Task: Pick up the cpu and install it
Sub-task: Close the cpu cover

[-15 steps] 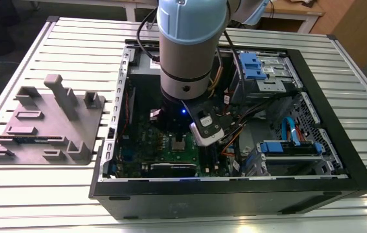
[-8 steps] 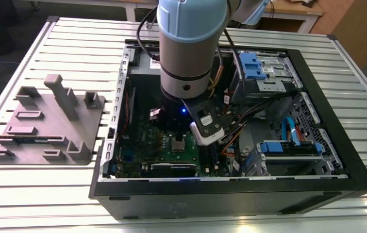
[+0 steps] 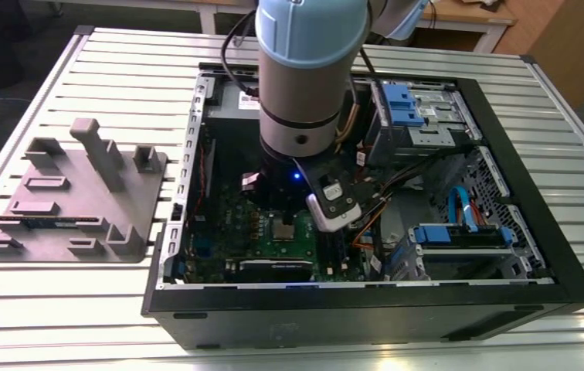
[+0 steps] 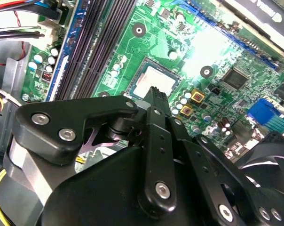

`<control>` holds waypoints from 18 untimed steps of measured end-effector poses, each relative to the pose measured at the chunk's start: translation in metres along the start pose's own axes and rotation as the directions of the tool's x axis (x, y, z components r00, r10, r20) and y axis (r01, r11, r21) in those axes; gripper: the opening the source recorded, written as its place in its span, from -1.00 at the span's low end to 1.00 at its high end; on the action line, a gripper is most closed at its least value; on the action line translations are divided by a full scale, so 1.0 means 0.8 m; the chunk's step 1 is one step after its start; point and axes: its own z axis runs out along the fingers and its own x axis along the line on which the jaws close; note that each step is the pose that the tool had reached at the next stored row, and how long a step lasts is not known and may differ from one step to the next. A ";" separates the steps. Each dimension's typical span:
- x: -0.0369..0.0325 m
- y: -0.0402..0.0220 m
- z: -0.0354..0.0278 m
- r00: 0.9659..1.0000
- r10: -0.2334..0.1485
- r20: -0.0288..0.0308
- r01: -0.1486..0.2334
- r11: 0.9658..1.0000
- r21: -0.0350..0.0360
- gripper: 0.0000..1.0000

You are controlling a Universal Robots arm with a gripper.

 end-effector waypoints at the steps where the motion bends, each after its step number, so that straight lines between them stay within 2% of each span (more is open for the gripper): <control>1: -0.0011 0.0000 0.0000 1.000 0.000 0.000 0.000 1.000 0.000 -0.80; 18: -0.0050 0.0001 0.0001 1.000 0.000 0.000 0.000 1.000 0.000 -0.80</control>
